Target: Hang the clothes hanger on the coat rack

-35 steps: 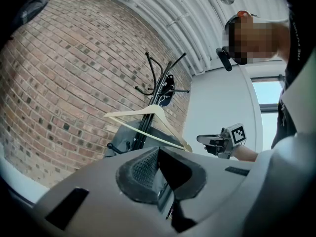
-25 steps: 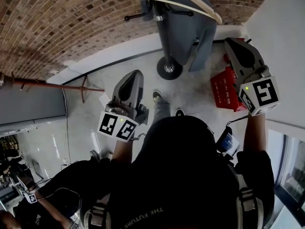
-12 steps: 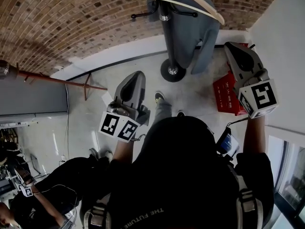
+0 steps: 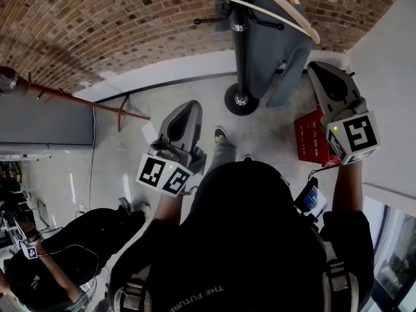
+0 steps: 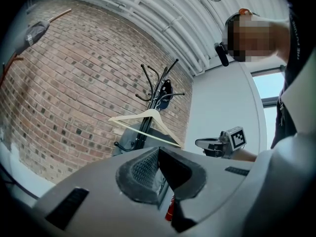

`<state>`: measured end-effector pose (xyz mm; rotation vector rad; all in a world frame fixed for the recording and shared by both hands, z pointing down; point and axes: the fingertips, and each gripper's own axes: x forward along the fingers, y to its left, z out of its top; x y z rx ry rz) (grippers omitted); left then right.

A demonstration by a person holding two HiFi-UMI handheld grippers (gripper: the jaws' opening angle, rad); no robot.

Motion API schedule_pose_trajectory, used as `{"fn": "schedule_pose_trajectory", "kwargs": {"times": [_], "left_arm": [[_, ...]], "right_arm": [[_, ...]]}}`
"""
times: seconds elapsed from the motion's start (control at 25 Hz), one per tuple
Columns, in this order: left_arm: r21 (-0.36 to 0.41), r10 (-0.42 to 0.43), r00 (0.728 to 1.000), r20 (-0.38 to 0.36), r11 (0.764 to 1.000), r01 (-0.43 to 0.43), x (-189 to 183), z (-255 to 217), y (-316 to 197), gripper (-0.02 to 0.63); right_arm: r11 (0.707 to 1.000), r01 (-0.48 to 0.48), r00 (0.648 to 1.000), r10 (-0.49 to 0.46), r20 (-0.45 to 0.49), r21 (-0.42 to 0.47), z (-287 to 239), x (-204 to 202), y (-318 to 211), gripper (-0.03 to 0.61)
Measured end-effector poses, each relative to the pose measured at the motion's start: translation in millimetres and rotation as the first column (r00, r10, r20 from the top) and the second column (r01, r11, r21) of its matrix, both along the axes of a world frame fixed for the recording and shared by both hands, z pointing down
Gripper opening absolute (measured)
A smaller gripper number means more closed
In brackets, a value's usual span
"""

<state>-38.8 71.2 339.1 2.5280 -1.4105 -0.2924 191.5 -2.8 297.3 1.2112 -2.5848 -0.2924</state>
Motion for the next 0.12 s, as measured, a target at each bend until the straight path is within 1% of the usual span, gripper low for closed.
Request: {"fn": "schedule_pose_trajectory", "kwargs": {"times": [0.12], "left_arm": [[-0.004, -0.003, 1.000, -0.003, 1.000, 0.003, -4.5, 1.7, 1.5, 0.020]], "right_arm": [[1.000, 0.003, 1.000, -0.003, -0.005, 0.003, 0.0, -4.2, -1.8, 0.018]]}}
